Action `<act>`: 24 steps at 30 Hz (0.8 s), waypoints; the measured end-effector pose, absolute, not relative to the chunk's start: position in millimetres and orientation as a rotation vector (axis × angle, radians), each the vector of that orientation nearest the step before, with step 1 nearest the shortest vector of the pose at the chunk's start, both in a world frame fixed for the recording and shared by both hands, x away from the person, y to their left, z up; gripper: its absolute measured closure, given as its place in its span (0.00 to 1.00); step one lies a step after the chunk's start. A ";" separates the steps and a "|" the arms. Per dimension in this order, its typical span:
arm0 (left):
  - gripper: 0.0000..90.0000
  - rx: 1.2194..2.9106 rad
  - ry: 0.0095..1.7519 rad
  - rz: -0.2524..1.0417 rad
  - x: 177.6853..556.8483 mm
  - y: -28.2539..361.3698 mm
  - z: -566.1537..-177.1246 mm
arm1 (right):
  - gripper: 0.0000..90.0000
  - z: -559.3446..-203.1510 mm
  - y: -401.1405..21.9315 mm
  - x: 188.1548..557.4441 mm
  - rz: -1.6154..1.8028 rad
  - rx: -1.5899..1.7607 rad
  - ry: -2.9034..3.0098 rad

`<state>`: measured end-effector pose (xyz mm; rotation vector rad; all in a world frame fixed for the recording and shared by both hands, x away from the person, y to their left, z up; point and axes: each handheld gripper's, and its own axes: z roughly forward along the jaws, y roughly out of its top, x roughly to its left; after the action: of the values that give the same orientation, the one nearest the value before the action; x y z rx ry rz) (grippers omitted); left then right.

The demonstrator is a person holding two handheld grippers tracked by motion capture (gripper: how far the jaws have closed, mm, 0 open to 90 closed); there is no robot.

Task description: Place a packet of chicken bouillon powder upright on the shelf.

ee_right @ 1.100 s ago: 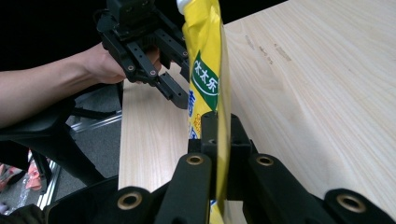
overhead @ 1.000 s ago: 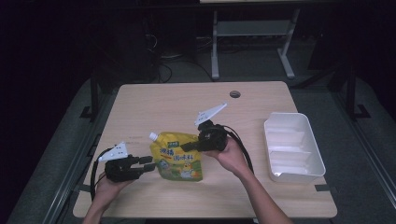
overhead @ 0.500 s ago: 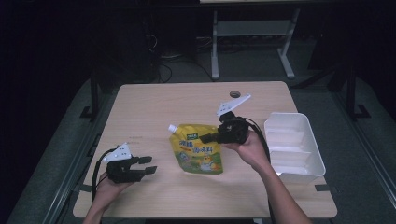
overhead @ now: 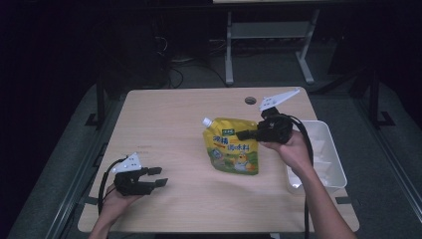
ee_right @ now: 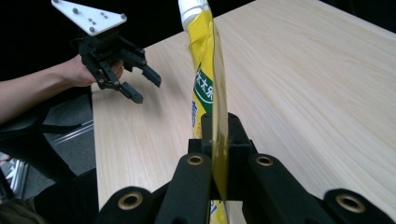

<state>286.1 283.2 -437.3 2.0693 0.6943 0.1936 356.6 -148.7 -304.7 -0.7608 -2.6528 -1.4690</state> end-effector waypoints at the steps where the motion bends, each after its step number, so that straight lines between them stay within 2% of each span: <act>1: 0.52 2.073 0.697 0.195 286.1 282.6 -437.7 | 1.00 -304.0 -151.3 356.4 -1.469 -0.767 -2.653; 24: 0.52 2.074 0.711 0.197 286.6 284.5 -439.3 | 1.00 -286.5 -235.6 343.9 -1.543 -0.992 -2.664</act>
<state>286.6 284.5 -439.3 2.0743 0.7114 0.1970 343.9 -235.6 -286.5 -0.9919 -2.6642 -1.5429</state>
